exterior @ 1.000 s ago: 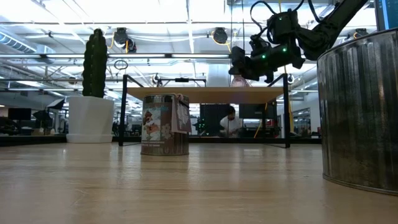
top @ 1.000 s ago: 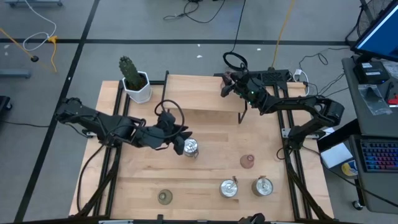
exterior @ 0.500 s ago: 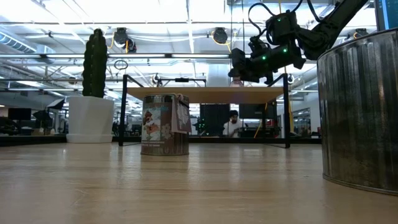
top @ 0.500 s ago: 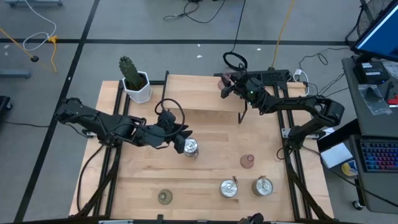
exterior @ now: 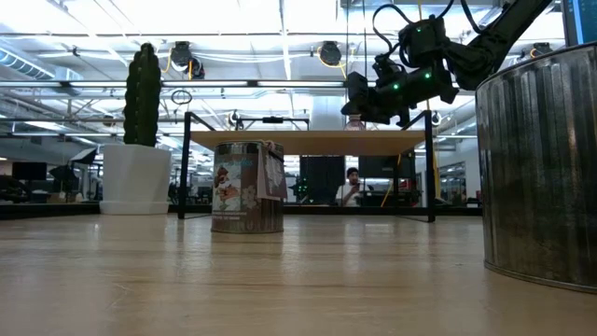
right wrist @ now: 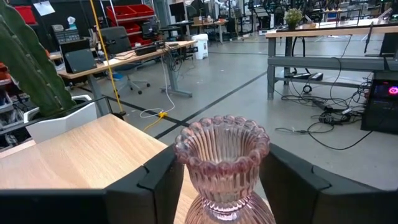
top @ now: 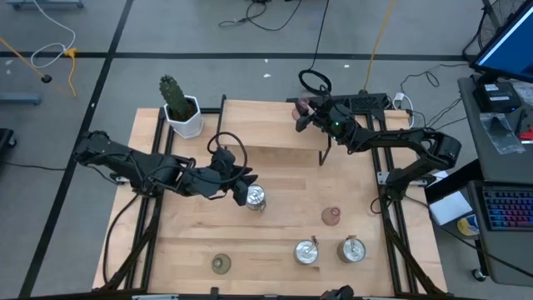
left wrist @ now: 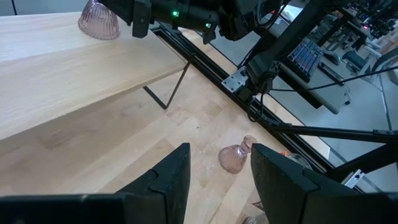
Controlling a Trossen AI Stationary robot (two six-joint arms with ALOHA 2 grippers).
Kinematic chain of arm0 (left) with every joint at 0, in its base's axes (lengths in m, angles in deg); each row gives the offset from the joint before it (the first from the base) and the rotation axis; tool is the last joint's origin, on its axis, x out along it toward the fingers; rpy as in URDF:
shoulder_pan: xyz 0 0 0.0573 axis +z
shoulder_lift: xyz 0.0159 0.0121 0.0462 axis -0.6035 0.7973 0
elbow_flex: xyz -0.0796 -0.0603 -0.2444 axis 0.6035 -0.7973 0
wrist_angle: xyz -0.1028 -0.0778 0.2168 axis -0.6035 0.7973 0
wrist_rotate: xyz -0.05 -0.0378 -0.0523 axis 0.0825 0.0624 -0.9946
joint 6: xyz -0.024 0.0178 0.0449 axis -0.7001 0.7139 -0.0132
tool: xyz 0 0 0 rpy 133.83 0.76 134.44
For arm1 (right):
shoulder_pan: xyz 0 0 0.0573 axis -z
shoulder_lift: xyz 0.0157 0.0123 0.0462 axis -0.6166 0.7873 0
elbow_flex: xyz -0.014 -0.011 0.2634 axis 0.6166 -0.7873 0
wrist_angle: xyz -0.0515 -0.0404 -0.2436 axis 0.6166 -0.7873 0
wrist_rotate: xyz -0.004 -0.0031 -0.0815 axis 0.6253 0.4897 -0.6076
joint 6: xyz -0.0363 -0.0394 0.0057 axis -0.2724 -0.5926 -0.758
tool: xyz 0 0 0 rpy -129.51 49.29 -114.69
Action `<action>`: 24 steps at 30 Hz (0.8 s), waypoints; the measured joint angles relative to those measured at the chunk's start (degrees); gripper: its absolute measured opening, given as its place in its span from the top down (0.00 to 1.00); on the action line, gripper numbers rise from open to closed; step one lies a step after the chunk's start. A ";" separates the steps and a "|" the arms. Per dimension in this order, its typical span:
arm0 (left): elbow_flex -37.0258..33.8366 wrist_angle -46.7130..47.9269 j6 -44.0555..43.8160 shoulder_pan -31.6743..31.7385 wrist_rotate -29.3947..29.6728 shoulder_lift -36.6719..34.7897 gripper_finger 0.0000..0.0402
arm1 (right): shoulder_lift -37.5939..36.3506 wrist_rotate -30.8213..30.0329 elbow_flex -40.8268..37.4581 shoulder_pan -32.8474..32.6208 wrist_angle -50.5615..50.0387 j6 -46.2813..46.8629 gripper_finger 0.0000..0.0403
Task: Pick & Place candle stick holders
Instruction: Put the left red candle holder on the shelf
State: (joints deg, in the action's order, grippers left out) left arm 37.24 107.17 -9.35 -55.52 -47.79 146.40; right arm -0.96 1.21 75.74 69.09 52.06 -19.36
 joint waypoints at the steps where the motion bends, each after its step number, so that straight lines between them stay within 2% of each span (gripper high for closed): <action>1: 0.00 0.00 0.00 0.00 0.00 0.00 0.58 | 0.00 0.00 0.00 0.00 0.00 0.00 0.51; 15: 0.00 -0.22 0.45 0.00 0.00 0.00 0.58 | -0.39 0.92 0.00 -0.24 0.13 0.00 0.35; 24: 0.00 -0.22 1.33 0.00 -0.40 0.00 0.58 | -0.57 2.97 0.00 -1.82 0.01 -0.03 0.33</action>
State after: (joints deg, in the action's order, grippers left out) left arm 37.24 106.95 -8.01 -55.52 -48.19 146.40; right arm -1.53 4.18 75.74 67.27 52.07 -19.39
